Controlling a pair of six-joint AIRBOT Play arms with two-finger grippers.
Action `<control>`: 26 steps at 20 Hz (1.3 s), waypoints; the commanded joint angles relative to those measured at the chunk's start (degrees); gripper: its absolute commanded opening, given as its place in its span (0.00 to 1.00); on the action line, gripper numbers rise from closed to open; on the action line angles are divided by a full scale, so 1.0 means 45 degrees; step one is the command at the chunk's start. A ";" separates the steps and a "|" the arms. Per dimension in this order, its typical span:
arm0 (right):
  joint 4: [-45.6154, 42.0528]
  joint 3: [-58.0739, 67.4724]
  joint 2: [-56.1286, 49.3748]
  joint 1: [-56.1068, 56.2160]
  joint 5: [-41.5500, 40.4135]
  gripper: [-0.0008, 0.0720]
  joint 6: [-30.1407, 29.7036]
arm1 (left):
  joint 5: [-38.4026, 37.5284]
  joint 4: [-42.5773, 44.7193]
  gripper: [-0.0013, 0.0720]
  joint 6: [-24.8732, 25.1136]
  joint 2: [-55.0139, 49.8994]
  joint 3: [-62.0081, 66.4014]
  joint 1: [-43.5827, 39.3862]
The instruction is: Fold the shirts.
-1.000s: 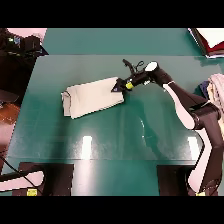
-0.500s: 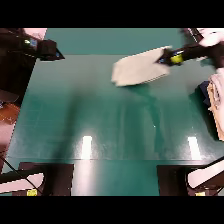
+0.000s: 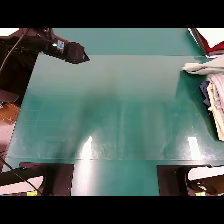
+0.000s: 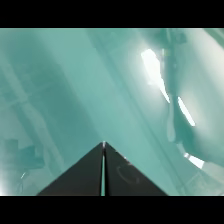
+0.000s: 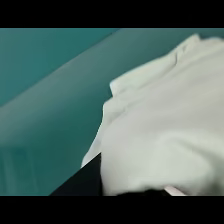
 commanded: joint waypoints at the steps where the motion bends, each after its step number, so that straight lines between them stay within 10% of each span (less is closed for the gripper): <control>1: -0.0034 0.0593 0.0049 -0.1268 -0.0335 0.03 0.0053 | 0.0112 -0.0097 0.06 -0.0005 0.0010 -0.0005 -0.0549; 19: -0.0189 -0.2759 0.5362 -0.4464 0.2030 0.03 -0.1399 | 0.0495 -0.0078 0.06 0.0015 0.0005 -0.0005 -0.0627; 24: -0.2856 -0.5251 0.6120 -0.5693 0.3366 0.04 -0.1394 | 0.0209 -0.0083 0.06 0.0248 0.0005 -0.0005 -0.0627; 26: -0.3750 -0.6309 0.6504 -0.6110 0.3434 0.42 -0.1394 | 0.0126 -0.0083 0.06 0.0248 0.0010 -0.0005 -0.0627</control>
